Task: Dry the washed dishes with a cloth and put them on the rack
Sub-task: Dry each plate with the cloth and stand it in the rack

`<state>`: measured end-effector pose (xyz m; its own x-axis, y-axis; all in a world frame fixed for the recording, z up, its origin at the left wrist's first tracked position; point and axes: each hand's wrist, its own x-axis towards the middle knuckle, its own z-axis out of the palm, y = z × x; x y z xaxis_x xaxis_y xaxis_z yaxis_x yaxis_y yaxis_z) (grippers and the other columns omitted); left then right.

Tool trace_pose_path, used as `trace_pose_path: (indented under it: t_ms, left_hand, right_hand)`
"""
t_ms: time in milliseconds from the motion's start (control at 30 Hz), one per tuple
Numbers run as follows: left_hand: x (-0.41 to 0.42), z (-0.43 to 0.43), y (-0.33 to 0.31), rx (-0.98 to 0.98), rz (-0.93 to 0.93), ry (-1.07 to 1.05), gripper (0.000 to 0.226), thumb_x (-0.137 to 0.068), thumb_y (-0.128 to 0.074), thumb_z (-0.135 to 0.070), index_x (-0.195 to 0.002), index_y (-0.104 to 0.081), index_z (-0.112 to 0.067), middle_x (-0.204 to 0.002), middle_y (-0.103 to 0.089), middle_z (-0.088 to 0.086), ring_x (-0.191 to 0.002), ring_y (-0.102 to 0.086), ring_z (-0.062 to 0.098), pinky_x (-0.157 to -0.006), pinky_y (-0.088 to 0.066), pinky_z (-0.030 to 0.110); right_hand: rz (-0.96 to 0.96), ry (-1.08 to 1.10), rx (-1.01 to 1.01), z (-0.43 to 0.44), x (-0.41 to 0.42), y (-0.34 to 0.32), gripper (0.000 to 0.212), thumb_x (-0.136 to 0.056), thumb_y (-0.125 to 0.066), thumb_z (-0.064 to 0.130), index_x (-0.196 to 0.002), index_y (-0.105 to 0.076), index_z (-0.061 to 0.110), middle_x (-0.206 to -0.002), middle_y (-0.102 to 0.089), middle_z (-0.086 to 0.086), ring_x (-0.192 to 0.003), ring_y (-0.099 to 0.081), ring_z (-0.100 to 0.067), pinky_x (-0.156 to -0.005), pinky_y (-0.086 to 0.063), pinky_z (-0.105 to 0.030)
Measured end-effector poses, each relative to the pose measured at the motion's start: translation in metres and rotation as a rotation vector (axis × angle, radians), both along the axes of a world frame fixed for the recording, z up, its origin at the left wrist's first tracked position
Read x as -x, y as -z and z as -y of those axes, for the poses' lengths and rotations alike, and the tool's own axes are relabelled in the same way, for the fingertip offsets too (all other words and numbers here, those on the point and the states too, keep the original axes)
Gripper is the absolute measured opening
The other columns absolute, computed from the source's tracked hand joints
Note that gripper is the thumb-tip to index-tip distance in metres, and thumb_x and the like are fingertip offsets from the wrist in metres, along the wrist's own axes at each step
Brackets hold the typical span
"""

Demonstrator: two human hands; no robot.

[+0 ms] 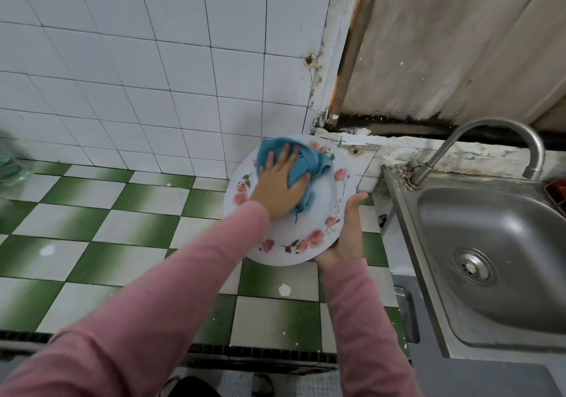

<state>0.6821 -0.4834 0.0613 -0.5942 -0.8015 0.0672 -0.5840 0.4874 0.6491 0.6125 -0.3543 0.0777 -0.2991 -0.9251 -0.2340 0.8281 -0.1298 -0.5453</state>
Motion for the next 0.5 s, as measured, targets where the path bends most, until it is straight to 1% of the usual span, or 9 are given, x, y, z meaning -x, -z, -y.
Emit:
trace_pose_path:
  t_ms: [33, 67, 133, 167, 200, 267, 300, 400, 500]
  left_hand:
    - [-0.006, 0.007, 0.002, -0.005, 0.028, -0.025, 0.066, -0.102, -0.033, -0.050, -0.157, -0.008, -0.026, -0.165, 0.003, -0.003, -0.151, 0.008, 0.030, -0.121, 0.005, 0.047]
    - [-0.014, 0.011, 0.006, -0.009, 0.053, -0.025, 0.065, -0.103, -0.035, -0.048, -0.157, -0.006, -0.026, -0.165, 0.005, -0.004, -0.151, 0.009, 0.029, -0.121, 0.005, 0.045]
    - [-0.028, 0.007, 0.015, -0.040, 0.065, 0.018, 0.069, -0.102, -0.037, -0.050, -0.158, -0.004, -0.027, -0.165, 0.008, -0.006, -0.151, 0.010, 0.027, -0.120, 0.006, 0.042]
    - [-0.032, 0.001, 0.020, -0.072, 0.060, 0.040, 0.073, -0.099, -0.038, -0.054, -0.157, -0.003, -0.029, -0.164, 0.009, -0.007, -0.151, 0.011, 0.027, -0.120, 0.005, 0.043]
    - [-0.035, -0.008, 0.025, -0.114, 0.055, 0.058, 0.078, -0.095, -0.040, -0.060, -0.157, -0.002, -0.031, -0.164, 0.010, -0.009, -0.151, 0.012, 0.026, -0.121, 0.004, 0.045]
    - [-0.036, -0.024, 0.031, -0.191, 0.046, 0.102, 0.093, -0.084, -0.045, -0.071, -0.156, 0.002, -0.034, -0.163, 0.012, -0.013, -0.150, 0.013, 0.022, -0.122, 0.000, 0.050]
    - [-0.036, -0.033, 0.031, -0.210, 0.042, 0.139, 0.100, -0.080, -0.049, -0.073, -0.156, 0.004, -0.035, -0.163, 0.013, -0.014, -0.150, 0.014, 0.019, -0.122, -0.001, 0.051]
    - [-0.035, -0.050, 0.031, -0.159, 0.017, 0.302, 0.113, -0.072, -0.063, -0.076, -0.154, 0.006, -0.041, -0.160, 0.018, -0.019, -0.149, 0.016, 0.013, -0.122, -0.003, 0.047]
    - [-0.038, -0.055, 0.031, -0.064, 0.062, 0.389, 0.121, -0.066, -0.070, -0.072, -0.153, 0.008, -0.041, -0.158, 0.017, -0.023, -0.149, 0.016, 0.011, -0.120, -0.004, 0.038]
  right_hand:
    - [-0.011, 0.001, 0.048, -0.001, 0.003, 0.000, 0.081, -0.083, -0.036, 0.073, -0.138, -0.058, 0.018, -0.139, -0.057, -0.018, -0.128, -0.054, -0.040, -0.108, -0.040, -0.057]
    - [-0.001, 0.032, 0.058, -0.004, 0.009, 0.004, 0.082, -0.082, -0.036, 0.072, -0.142, -0.054, 0.020, -0.141, -0.056, -0.016, -0.130, -0.052, -0.041, -0.108, -0.039, -0.060]
    - [-0.044, 0.053, 0.114, -0.006, 0.017, 0.005, 0.081, -0.081, -0.034, 0.071, -0.143, -0.051, 0.021, -0.141, -0.056, -0.015, -0.129, -0.053, -0.041, -0.106, -0.042, -0.061]
    - [-0.060, 0.052, 0.125, -0.006, 0.020, 0.004, 0.081, -0.081, -0.033, 0.072, -0.141, -0.053, 0.022, -0.141, -0.057, -0.015, -0.128, -0.054, -0.040, -0.105, -0.042, -0.061]
    - [-0.061, 0.046, 0.156, -0.005, 0.021, 0.003, 0.079, -0.081, -0.031, 0.072, -0.136, -0.060, 0.023, -0.139, -0.058, -0.015, -0.126, -0.055, -0.040, -0.105, -0.043, -0.061]
    - [-0.088, 0.067, 0.131, -0.004, 0.019, 0.003, 0.075, -0.081, -0.028, 0.072, -0.117, -0.074, 0.025, -0.133, -0.063, -0.014, -0.121, -0.060, -0.038, -0.101, -0.048, -0.057]
    - [-0.087, 0.066, 0.123, -0.003, 0.018, 0.001, 0.074, -0.081, -0.027, 0.072, -0.111, -0.077, 0.025, -0.130, -0.065, -0.014, -0.119, -0.062, -0.037, -0.098, -0.051, -0.054]
    - [-0.079, 0.048, 0.102, -0.001, 0.017, -0.003, 0.078, -0.082, -0.025, 0.074, -0.103, -0.080, 0.023, -0.125, -0.068, -0.015, -0.115, -0.065, -0.035, -0.094, -0.055, -0.048]
    - [-0.101, 0.005, 0.083, 0.003, 0.020, -0.006, 0.083, -0.080, -0.024, 0.076, -0.102, -0.080, 0.018, -0.124, -0.068, -0.016, -0.117, -0.063, -0.035, -0.100, -0.051, -0.048]
